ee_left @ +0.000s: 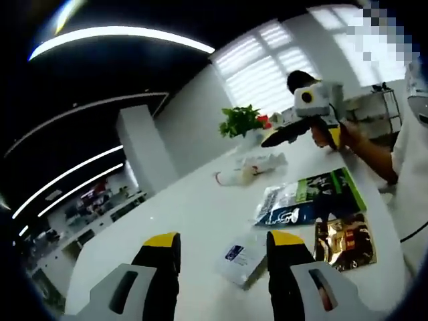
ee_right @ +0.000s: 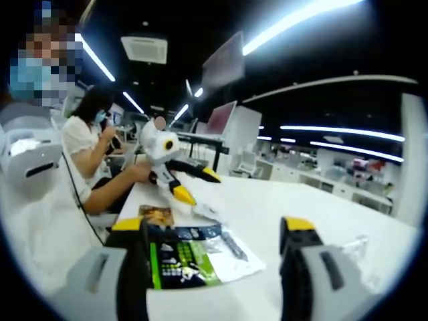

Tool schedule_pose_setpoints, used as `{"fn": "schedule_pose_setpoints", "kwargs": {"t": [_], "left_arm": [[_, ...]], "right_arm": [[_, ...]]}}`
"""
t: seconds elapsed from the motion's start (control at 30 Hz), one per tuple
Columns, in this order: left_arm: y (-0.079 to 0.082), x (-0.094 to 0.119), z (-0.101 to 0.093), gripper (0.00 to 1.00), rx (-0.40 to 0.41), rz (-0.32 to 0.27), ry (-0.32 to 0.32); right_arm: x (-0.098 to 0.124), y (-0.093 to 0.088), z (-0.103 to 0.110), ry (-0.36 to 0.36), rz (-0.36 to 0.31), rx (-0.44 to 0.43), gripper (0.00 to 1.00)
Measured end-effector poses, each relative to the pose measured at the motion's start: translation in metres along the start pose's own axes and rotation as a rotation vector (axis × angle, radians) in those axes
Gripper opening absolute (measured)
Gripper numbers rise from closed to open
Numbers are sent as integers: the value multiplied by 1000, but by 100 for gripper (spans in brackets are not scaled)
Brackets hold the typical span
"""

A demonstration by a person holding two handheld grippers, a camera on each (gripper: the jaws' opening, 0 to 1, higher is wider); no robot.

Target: Arrange the skincare products in the storage area until every visible bottle or jar stands upright without overlapping.

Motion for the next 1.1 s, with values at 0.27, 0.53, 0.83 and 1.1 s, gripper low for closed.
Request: {"fn": "schedule_pose_setpoints", "kwargs": {"t": [0.27, 0.53, 0.83, 1.1], "left_arm": [[2, 2, 5, 52, 2, -9, 37], [-11, -4, 7, 50, 82, 62, 13], [-14, -18, 2, 48, 68, 139, -7], [-12, -22, -2, 35, -17, 185, -35]], "right_arm": [[0, 0, -1, -1, -1, -1, 81], [0, 0, -1, -1, 0, -2, 81], [-1, -1, -2, -4, 5, -4, 81], [0, -1, -2, -2, 5, -3, 81]]}}
Point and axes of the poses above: the point that each gripper's makers call its tool centre point, and the gripper's own axes: x roughly backward along the fingers, z roughly to its left, y roughly out of its top, the point moved 5 cm from there along x, roughly backward along the fingers, and after that the axes turned 8 degrees about z, right-handed, at the moved point
